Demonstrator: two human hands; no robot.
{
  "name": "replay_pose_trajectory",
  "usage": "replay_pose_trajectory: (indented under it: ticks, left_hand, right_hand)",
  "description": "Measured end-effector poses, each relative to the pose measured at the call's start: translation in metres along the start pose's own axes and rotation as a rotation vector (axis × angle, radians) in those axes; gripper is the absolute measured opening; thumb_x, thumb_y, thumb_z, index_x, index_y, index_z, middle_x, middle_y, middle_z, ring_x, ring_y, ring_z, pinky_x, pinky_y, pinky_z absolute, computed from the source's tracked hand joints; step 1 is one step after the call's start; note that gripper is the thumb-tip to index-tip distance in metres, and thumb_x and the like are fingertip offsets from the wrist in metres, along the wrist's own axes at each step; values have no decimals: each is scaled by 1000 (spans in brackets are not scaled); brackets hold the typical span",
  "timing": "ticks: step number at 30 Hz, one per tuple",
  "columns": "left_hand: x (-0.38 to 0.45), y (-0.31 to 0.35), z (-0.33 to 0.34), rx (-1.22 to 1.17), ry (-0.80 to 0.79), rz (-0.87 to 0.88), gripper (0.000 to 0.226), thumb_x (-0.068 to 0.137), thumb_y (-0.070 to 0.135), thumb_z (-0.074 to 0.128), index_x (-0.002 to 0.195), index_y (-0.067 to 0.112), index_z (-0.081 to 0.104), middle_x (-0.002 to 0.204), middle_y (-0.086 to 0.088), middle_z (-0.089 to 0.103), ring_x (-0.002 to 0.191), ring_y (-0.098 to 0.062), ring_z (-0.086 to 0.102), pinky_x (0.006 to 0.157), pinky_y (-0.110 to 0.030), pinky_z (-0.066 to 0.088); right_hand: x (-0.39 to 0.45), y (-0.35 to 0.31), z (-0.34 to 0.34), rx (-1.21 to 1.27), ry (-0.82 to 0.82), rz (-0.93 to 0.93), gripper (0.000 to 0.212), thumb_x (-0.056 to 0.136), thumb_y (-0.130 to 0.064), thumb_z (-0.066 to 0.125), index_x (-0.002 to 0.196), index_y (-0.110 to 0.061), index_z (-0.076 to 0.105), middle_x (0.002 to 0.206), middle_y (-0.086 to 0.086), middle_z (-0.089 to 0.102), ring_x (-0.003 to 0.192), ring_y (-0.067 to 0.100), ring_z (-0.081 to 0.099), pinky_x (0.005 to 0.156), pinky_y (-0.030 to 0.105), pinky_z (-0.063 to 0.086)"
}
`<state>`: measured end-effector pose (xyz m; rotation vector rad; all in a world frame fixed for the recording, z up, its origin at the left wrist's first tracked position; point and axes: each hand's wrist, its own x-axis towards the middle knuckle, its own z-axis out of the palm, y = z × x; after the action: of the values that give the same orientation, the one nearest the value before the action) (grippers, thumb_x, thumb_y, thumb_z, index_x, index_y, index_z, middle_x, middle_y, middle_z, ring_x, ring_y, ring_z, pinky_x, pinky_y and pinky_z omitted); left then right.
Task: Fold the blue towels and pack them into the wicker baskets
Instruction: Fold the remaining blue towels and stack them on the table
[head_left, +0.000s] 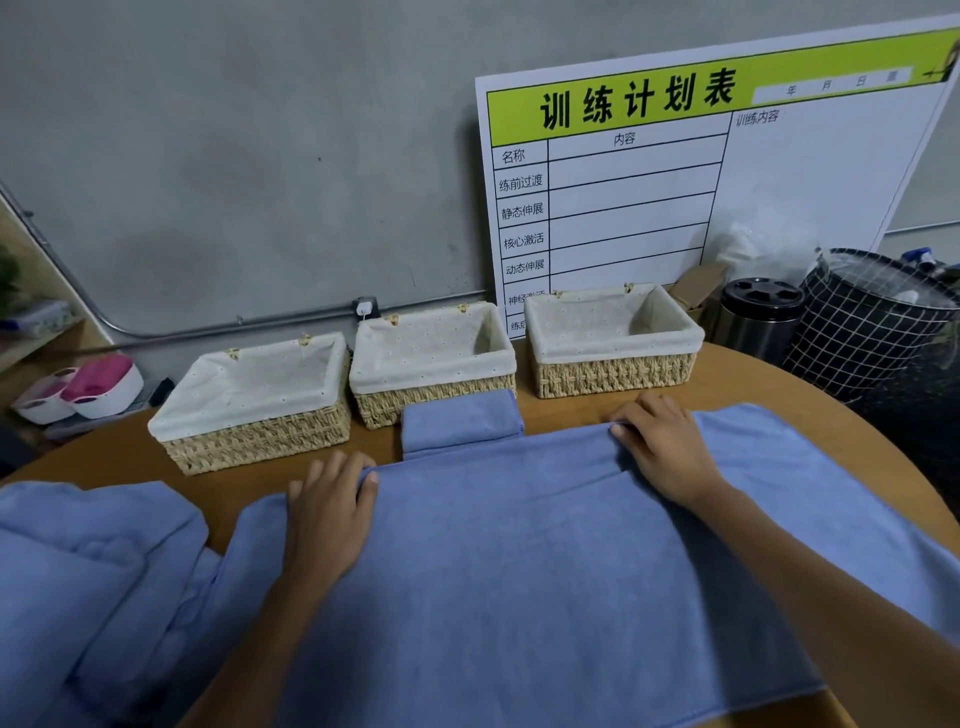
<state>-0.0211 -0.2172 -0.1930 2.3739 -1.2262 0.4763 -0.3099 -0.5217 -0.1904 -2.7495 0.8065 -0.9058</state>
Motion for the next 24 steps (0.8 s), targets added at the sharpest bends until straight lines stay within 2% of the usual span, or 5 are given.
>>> replay_pose_trajectory:
  ticks: [4, 11, 16, 21, 24]
  left_hand:
    - [0, 2, -1, -17, 16, -34, 37, 98, 46, 26, 97, 27, 58, 96, 7, 57, 90, -23, 51, 75, -41, 35]
    - [6, -8, 2, -71, 7, -32, 43, 97, 51, 27, 100, 28, 63, 94, 7, 51, 93, -19, 50, 76, -39, 32]
    - [7, -7, -6, -4, 31, 42, 38, 100, 49, 29, 99, 29, 62, 94, 9, 55, 91, -21, 51, 73, -38, 30]
    - [-8, 7, -47, -42, 153, 114, 28, 102, 44, 38, 95, 30, 61, 92, 13, 59, 87, -18, 48, 74, -38, 30]
    - [-42, 15, -65, -35, 138, 172, 33, 103, 49, 34, 93, 32, 62, 88, 15, 59, 83, -19, 47, 72, -39, 30]
  right_hand:
    - [-1, 2, 1, 19, 61, -1, 5, 98, -26, 57, 99, -22, 58, 96, -6, 54, 89, 19, 46, 73, 37, 32]
    - [3, 6, 3, 32, 52, 24, 12, 97, -32, 59, 92, -21, 58, 89, -7, 57, 83, 20, 46, 72, 41, 37]
    - [4, 6, -4, 48, 54, 13, 40, 93, -55, 39, 93, -21, 61, 91, -7, 58, 84, 19, 44, 70, 40, 37]
    - [-18, 3, -37, 21, 91, -109, 33, 97, -49, 42, 91, -22, 60, 89, -8, 53, 82, 18, 43, 69, 42, 39]
    - [-47, 2, -52, -25, 90, -181, 32, 98, -50, 41, 90, -25, 58, 86, -11, 48, 80, 13, 38, 68, 39, 38]
